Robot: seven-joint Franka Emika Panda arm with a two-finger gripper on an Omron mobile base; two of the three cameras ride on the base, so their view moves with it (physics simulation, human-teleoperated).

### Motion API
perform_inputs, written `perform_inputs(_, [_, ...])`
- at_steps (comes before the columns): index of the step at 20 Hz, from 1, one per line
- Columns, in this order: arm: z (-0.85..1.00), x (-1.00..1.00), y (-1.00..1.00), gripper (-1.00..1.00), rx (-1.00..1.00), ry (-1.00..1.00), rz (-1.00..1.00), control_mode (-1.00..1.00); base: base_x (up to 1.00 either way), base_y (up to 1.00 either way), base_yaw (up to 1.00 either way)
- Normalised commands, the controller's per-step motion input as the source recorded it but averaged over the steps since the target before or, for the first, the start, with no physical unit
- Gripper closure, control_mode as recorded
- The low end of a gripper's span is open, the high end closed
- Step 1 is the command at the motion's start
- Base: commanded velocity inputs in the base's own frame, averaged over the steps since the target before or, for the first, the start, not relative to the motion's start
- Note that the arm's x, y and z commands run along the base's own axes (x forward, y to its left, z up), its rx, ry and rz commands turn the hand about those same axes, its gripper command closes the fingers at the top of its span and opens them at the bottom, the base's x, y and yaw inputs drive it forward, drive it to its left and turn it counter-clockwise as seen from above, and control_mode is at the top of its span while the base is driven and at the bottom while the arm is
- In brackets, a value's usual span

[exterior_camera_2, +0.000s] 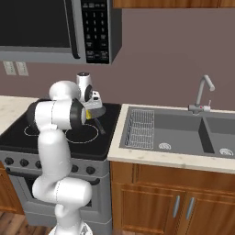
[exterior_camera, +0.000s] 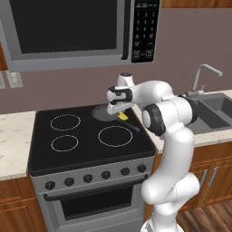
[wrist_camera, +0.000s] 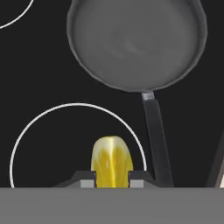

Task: Put the tomato and lemon wedge in the pan. Then turn on the rear right burner and set the heat to medium.

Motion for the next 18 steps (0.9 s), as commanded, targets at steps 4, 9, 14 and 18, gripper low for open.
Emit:
perform_inputs(4, [-0.08,0.26,0.19,1.0,-0.03,0.0,0.0,-1.0,0.0,0.0,0.0])
perform_inputs(9, [0.0,0.27,0.2,1.0,0.0,-0.01,0.0,-1.0,0.0,0.0,0.0])
perform_inputs(14, [0.0,0.23,0.14,1.0,0.0,-0.04,0.0,-1.0,0.0,0.0,0.0])
perform_inputs(18, [-0.01,0.4,0.0,1.0,0.02,-0.02,0.0,-1.0,0.0,0.0,0.0])
